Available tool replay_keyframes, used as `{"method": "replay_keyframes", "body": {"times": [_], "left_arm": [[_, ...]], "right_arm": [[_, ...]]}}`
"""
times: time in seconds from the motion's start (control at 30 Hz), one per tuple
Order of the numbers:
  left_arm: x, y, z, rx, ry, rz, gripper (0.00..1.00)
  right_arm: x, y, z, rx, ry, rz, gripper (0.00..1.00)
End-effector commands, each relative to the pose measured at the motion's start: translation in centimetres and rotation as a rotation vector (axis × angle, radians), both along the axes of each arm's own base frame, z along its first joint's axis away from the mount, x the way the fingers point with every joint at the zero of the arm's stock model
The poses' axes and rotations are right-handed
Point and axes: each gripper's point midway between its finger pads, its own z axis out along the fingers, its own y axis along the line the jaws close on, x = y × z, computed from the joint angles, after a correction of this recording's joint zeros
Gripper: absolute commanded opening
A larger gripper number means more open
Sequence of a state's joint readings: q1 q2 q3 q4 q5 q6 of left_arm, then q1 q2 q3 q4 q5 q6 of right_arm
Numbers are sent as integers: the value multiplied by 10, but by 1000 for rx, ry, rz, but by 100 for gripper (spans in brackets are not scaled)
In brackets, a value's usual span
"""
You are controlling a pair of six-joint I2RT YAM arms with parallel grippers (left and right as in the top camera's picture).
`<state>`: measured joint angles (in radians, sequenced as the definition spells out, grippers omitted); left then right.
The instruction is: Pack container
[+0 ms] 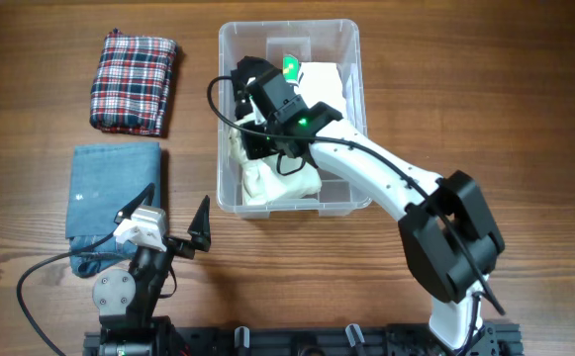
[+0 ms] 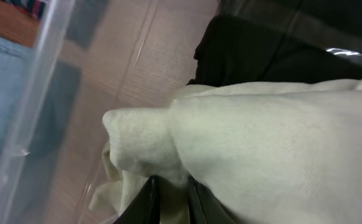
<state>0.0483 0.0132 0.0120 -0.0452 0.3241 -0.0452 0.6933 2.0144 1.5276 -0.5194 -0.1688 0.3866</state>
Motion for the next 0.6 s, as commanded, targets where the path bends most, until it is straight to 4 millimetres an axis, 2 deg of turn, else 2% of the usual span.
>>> {"method": "replay_keyframes", "body": {"times": [0.0, 0.17, 0.3, 0.33, 0.43, 0.53, 0.57], "left_arm": [[0, 0, -1, 14, -5, -2, 100], [0, 0, -1, 14, -5, -2, 100], [0, 0, -1, 14, -5, -2, 100], [0, 0, -1, 14, -4, -2, 100], [0, 0, -1, 14, -5, -2, 100], [0, 0, -1, 14, -5, -2, 100], [0, 0, -1, 14, -5, -2, 100]], "right_arm": [[-1, -1, -20, -34, 12, 14, 16], [9, 4, 8, 14, -61, 7, 16], [29, -6, 55, 28, -213, -64, 20], [33, -10, 61, 26, -236, -81, 21], [40, -17, 64, 13, -260, -100, 23], [42, -18, 55, -8, -256, -91, 23], [41, -18, 47, -20, -243, -89, 22]]}}
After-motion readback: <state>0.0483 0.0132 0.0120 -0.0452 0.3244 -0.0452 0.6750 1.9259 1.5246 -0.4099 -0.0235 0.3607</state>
